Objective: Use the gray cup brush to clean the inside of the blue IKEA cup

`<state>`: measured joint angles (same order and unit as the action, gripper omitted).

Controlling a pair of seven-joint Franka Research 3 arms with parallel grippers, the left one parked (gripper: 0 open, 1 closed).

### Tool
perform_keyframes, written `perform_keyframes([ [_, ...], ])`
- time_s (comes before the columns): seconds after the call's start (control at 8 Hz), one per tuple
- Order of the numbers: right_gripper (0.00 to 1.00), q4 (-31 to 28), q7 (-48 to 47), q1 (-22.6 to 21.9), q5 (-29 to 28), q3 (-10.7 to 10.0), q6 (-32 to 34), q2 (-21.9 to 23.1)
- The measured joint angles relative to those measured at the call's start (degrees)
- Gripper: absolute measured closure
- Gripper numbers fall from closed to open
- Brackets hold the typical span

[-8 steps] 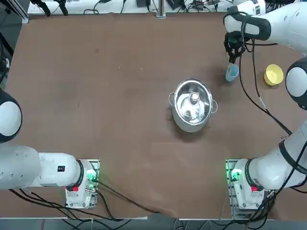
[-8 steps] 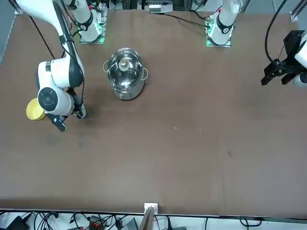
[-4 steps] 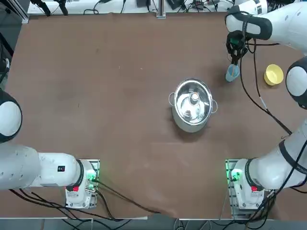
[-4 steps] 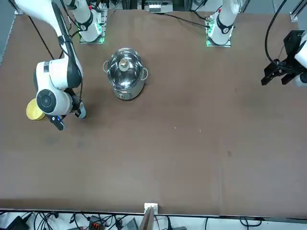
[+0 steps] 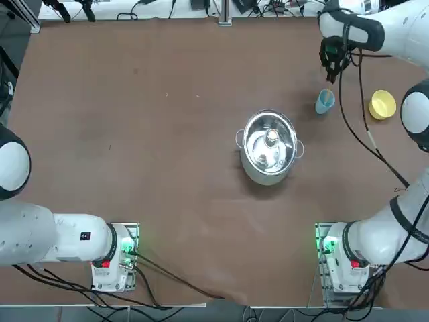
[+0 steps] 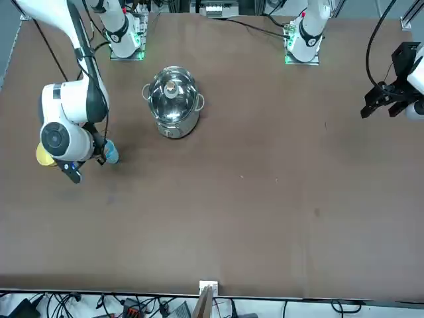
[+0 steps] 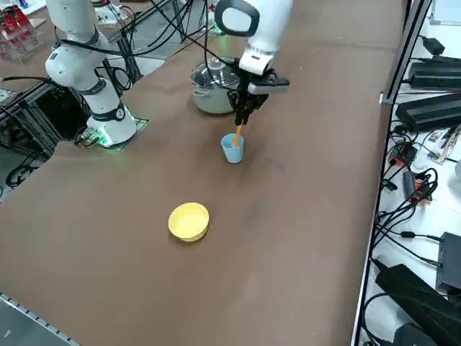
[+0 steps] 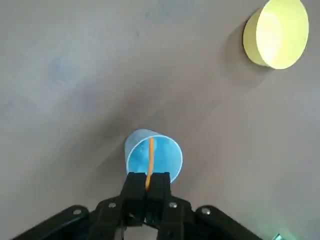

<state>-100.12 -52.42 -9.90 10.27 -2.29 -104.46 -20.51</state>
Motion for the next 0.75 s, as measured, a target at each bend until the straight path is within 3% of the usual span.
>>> perform_keyframes([
  [0.5,0.97,7.21,8.11,0.91,0.11,-0.23,11.45,2.22],
  [0.75,0.97,7.22,11.01,3.35,4.83,-0.63,14.23,3.16],
])
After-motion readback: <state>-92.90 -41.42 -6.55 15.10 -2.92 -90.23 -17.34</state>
